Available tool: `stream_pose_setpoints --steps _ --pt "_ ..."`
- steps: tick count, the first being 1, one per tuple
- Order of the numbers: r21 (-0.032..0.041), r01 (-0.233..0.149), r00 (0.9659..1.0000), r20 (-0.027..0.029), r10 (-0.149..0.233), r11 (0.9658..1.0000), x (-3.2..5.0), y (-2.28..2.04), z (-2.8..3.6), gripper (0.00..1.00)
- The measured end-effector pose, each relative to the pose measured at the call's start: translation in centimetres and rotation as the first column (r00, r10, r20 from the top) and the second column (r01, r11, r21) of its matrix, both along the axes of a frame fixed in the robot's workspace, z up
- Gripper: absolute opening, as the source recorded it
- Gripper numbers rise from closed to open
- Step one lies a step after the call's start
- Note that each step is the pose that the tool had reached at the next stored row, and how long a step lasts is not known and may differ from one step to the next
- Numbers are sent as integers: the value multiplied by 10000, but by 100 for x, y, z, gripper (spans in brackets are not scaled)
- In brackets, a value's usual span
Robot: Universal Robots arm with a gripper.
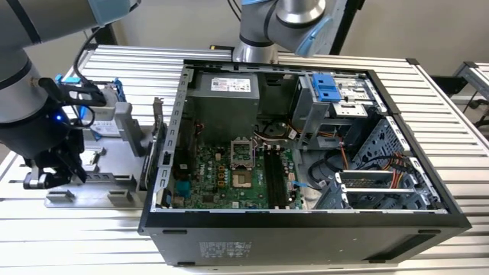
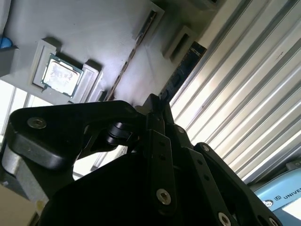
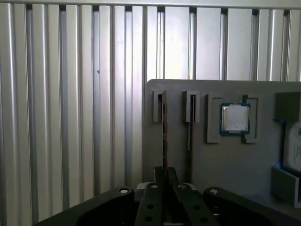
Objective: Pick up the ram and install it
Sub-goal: 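Pick up the ram and move it above insertion slot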
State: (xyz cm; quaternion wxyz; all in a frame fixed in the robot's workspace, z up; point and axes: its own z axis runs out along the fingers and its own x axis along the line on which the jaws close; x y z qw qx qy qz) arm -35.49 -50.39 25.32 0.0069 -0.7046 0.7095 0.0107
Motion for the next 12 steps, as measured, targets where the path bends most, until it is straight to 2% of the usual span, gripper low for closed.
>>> stream_pose_setpoints --steps 5,12 --pt "-1 0 10000 -1 0 10000 0 0 127 0" --pt "0 0 10000 -4 0 10000 0 0 249 0"
